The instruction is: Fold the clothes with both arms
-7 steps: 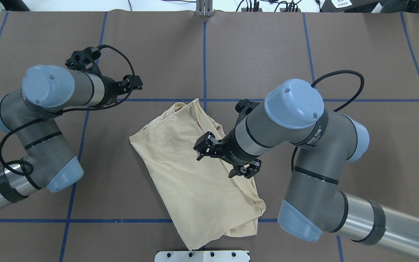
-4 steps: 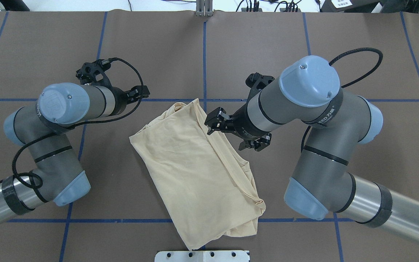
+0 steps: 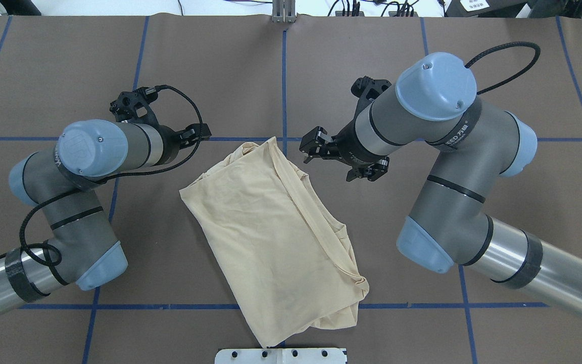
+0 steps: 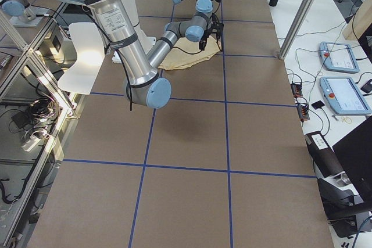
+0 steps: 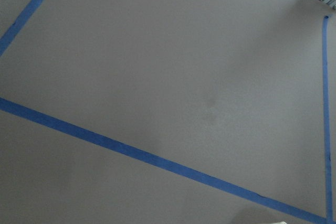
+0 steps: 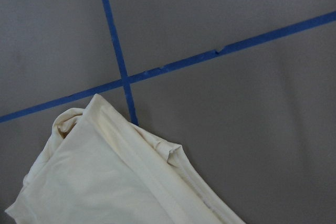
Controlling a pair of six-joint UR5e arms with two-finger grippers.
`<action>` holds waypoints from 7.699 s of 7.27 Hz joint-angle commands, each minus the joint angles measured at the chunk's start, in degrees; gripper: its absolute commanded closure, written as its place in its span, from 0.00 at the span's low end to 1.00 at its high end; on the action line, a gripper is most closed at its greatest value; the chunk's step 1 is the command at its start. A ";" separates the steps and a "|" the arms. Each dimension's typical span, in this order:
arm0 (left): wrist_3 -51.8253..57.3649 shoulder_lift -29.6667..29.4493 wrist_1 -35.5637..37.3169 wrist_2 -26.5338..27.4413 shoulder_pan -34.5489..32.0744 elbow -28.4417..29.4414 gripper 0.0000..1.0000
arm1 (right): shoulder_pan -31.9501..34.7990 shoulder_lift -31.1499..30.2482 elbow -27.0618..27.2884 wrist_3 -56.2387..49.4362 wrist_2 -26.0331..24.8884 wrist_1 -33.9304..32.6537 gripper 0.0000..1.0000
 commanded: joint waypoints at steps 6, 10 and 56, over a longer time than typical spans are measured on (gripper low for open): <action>1.97 5.56 -1.21 -3.62 1.88 -1.88 0.00 | 1.26 0.29 -1.33 -2.01 0.15 0.27 0.00; 2.25 4.06 -4.30 -3.44 2.06 3.06 0.00 | 1.26 0.30 -1.33 -2.10 0.15 0.27 0.00; 12.79 -3.32 -4.74 -11.09 -14.81 7.37 0.00 | -19.05 6.97 -9.06 -20.73 -24.46 -14.24 0.00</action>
